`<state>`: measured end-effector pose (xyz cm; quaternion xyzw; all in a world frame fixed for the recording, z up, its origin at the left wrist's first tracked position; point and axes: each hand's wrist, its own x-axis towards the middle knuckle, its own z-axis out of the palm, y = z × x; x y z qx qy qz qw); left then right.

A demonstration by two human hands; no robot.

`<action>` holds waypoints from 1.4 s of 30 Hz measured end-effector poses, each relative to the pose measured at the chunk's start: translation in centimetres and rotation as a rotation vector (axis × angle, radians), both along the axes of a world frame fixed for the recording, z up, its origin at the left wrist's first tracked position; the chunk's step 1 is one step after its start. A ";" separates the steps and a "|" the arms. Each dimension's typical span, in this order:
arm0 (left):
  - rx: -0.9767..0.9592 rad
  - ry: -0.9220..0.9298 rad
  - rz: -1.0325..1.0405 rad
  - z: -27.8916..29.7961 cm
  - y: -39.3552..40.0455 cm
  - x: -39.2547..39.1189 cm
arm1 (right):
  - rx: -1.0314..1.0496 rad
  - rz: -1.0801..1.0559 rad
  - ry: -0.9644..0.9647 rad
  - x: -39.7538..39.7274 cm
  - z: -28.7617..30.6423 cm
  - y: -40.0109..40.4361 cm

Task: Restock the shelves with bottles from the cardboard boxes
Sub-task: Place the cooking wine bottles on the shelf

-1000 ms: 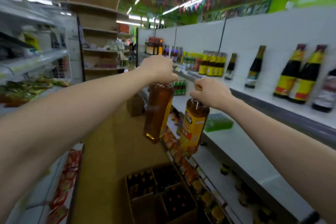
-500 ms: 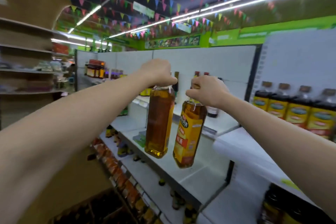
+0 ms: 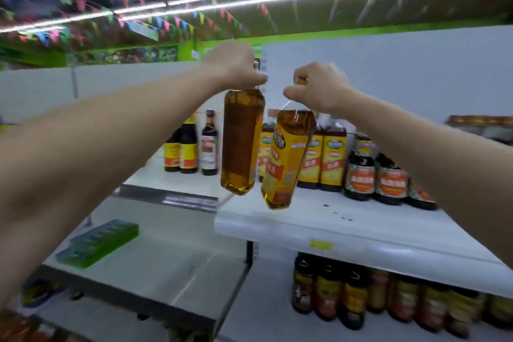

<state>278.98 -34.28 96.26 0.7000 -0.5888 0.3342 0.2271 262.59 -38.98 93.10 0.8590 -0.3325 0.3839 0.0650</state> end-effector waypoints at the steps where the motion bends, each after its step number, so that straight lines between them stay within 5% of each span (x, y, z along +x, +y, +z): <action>1: -0.028 0.004 -0.010 0.0 -1.0 -0.6 | -0.002 -0.028 -0.001 -0.8 0.0 -0.8; 21: 0.247 0.032 -0.105 -4.1 -14.8 -5.5 | 0.167 -0.218 0.157 -5.8 -2.5 -12.7; 34: 0.441 0.392 -0.230 -3.8 -14.7 -4.8 | 0.143 -0.213 0.265 -5.7 -2.3 -13.6; 42: 0.330 0.660 -0.528 -5.5 -13.1 -2.8 | 0.242 -0.079 -0.120 -6.0 -4.6 -13.9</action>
